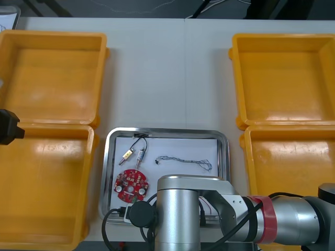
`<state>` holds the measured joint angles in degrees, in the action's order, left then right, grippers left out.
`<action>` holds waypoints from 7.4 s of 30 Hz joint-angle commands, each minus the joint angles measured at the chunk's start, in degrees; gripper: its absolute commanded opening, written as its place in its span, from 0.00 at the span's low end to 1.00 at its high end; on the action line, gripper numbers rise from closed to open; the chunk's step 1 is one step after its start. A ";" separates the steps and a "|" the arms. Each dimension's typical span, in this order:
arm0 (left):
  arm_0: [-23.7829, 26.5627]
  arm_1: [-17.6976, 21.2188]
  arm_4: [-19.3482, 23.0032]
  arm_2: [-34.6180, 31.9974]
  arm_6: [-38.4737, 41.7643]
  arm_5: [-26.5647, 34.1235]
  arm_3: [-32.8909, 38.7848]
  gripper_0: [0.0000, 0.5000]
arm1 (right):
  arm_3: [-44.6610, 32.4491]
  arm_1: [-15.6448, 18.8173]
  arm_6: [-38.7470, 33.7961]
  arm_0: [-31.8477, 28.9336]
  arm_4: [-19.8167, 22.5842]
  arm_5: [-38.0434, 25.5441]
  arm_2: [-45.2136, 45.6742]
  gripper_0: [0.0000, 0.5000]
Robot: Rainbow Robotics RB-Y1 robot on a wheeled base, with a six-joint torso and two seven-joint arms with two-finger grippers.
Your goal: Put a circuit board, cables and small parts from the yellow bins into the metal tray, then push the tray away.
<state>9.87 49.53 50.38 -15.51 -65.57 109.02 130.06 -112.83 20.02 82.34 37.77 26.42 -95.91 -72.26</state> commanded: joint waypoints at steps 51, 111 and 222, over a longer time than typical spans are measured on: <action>-1.17 -0.75 0.42 -1.89 -4.39 0.49 1.69 1.00 | 0.42 2.92 3.88 8.81 6.54 2.40 5.99 0.00; -1.17 -0.75 0.42 -1.89 -4.39 0.49 1.69 1.00 | 16.42 2.83 25.85 17.96 1.53 9.60 17.51 0.00; -1.17 -0.75 0.42 -1.89 -4.39 0.49 1.69 1.00 | 32.06 -0.42 39.91 25.87 -4.10 16.20 28.58 1.00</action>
<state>9.87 49.52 50.40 -15.51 -65.58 109.02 130.09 -77.33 20.38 120.12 62.01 21.15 -77.74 -47.05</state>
